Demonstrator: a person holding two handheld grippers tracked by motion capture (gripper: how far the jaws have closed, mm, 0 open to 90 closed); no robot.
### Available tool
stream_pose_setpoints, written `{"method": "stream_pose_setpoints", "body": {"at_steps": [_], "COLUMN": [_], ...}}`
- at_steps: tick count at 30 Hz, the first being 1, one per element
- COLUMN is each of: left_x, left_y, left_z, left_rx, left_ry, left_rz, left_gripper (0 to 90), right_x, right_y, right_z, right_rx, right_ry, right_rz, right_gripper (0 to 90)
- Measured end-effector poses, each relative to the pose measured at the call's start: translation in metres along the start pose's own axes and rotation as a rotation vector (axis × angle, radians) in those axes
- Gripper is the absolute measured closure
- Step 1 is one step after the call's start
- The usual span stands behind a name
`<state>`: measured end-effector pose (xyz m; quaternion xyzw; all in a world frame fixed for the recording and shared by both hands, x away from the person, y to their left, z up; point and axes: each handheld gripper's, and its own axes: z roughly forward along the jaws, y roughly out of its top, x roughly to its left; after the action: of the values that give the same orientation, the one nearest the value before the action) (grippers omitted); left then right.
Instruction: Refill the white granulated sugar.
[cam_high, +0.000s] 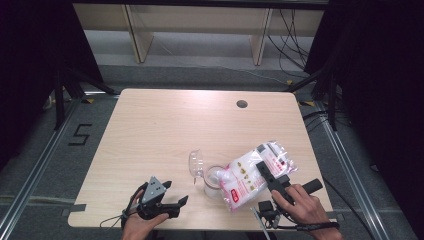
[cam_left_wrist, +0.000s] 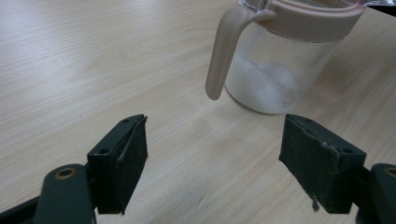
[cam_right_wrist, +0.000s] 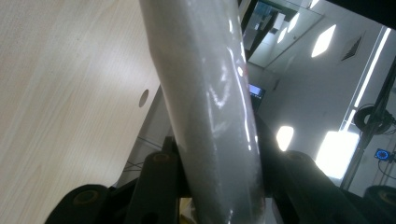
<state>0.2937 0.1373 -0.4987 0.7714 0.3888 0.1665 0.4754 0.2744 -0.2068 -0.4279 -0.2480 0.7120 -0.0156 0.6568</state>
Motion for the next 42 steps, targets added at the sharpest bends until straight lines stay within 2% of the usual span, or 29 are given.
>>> {"method": "stream_pose_setpoints", "body": {"at_steps": [10,11,12,17,31,33,42], "left_x": [0.0007,0.0007,0.0006,0.0006,0.0006,0.0007,0.0006], "left_y": [0.0000,0.0000,0.0001,0.0001,0.0001,0.0001,0.0001], "left_z": [-0.0006,-0.0006,-0.0006,-0.0006,-0.0006,-0.0006,-0.0006], "left_rx": [0.005,0.004,0.004,0.004,0.003,0.003,0.002], "left_ry": [0.001,0.001,0.001,0.002,0.002,0.002,0.001], "left_rz": [0.006,0.006,0.006,0.006,0.006,0.006,0.005], "left_gripper": [22.6,22.6,22.6,22.6,22.6,22.6,22.6], "right_x": [-0.0005,0.0007,-0.0004,-0.0011,-0.0020,-0.0010,-0.0024], "right_y": [0.0003,0.0002,0.0003,0.0004,0.0004,0.0002,0.0001], "right_z": [-0.0002,-0.0003,-0.0002,-0.0005,-0.0002,-0.0003,-0.0005], "right_rx": [-0.006,0.000,-0.004,-0.007,-0.017,-0.011,-0.014], "right_ry": [-0.021,-0.017,-0.022,-0.023,-0.033,-0.020,-0.038], "right_rz": [-0.011,0.003,-0.011,-0.018,-0.030,-0.023,-0.027], "right_gripper": [70.9,71.0,71.0,71.2,71.6,71.6,71.9]}}
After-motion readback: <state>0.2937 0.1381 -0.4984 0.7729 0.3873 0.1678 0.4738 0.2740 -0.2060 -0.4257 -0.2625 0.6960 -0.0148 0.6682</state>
